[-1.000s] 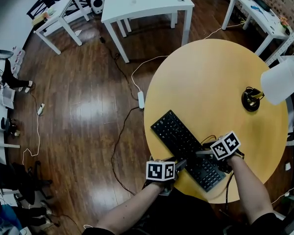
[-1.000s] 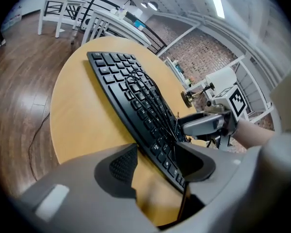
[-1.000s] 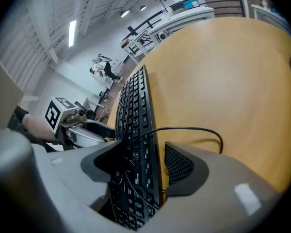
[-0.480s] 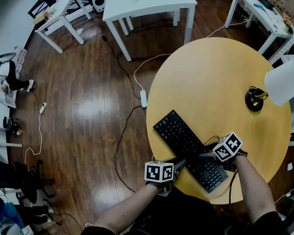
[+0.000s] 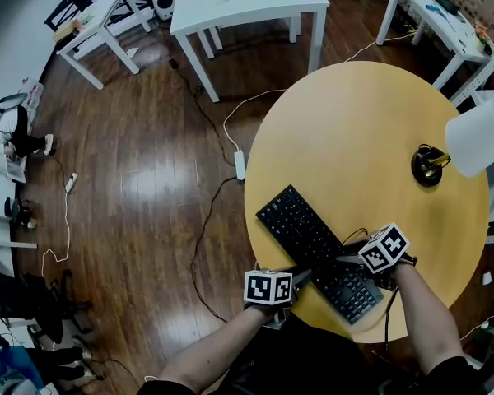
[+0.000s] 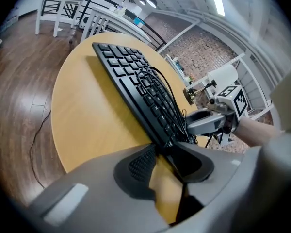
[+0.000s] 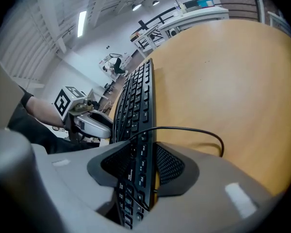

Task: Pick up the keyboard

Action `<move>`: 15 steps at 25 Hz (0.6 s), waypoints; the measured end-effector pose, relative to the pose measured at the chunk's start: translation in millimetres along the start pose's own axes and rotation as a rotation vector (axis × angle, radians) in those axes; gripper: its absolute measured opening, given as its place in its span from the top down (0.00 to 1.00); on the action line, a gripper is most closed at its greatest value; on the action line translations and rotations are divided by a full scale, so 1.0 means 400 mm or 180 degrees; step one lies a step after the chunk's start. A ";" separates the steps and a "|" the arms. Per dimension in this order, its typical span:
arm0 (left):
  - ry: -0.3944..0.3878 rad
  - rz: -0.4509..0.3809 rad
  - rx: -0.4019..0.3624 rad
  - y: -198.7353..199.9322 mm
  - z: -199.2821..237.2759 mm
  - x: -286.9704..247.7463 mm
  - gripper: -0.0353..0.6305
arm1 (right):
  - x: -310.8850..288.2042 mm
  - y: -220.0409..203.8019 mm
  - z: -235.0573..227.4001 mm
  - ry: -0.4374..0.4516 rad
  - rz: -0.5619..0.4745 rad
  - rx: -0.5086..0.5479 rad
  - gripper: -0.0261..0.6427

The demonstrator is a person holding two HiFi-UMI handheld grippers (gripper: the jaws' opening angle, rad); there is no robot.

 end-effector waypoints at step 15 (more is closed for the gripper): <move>-0.0641 -0.0321 -0.0096 0.003 -0.040 0.037 0.46 | 0.073 0.000 0.065 -0.0020 -0.0173 0.0180 0.75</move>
Point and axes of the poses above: the fingertips, and each gripper's own axes: x backward along the fingers, z to its left, y out of its top, the point moved 3 cm from there along x, backward along the fingers, and after that the axes turned 12 degrees about y, right-handed, at the moved point
